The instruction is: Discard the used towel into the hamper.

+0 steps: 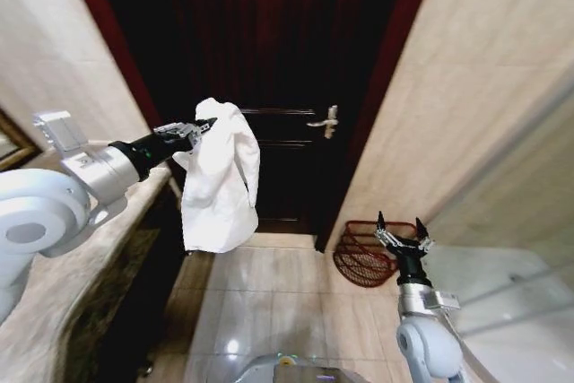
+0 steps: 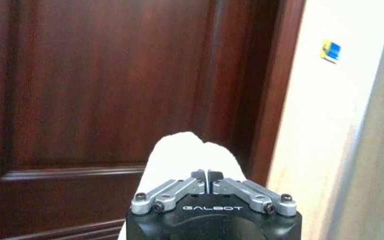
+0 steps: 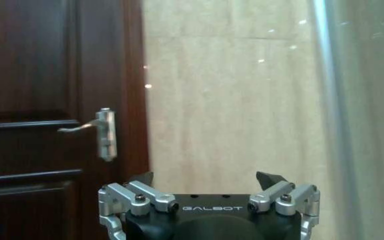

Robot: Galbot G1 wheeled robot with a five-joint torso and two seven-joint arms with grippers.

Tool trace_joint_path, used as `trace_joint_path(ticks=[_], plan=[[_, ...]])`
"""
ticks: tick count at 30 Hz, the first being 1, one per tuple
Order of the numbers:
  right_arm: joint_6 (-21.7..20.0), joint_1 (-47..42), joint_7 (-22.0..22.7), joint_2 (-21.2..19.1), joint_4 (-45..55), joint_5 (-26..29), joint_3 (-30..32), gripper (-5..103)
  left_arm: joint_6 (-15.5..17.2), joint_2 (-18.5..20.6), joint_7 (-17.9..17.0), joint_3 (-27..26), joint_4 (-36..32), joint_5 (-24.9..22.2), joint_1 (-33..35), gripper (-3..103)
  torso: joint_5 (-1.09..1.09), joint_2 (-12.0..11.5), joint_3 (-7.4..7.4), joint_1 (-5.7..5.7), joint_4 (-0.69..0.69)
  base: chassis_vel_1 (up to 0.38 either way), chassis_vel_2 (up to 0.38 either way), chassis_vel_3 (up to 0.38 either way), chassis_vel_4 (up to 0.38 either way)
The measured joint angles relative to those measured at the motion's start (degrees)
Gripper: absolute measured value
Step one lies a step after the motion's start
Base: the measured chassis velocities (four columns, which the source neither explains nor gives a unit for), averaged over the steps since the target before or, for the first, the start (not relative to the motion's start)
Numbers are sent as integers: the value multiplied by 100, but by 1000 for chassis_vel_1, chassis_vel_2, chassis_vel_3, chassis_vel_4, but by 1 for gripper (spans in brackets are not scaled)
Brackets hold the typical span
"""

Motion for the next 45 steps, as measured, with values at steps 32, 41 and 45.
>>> trace_joint_path(ticks=[32,41,45], plan=[[-16,-184,28,-23,137,-131,17,100,-487,-2038,1707,451,430,3005,1838,1,-3,1,0,0,0,-129,-125,-125,-126],[78,-294,30,36,83,-141,60,100,-1612,-2584,2259,991,1571,4519,2180,1,0,1,0,0,-2,-84,-83,-98,-95],[130,-319,65,45,59,-132,81,100,-2004,-2853,2498,1485,1896,5200,2283,1,-1,1,0,0,3,0,0,0,0]])
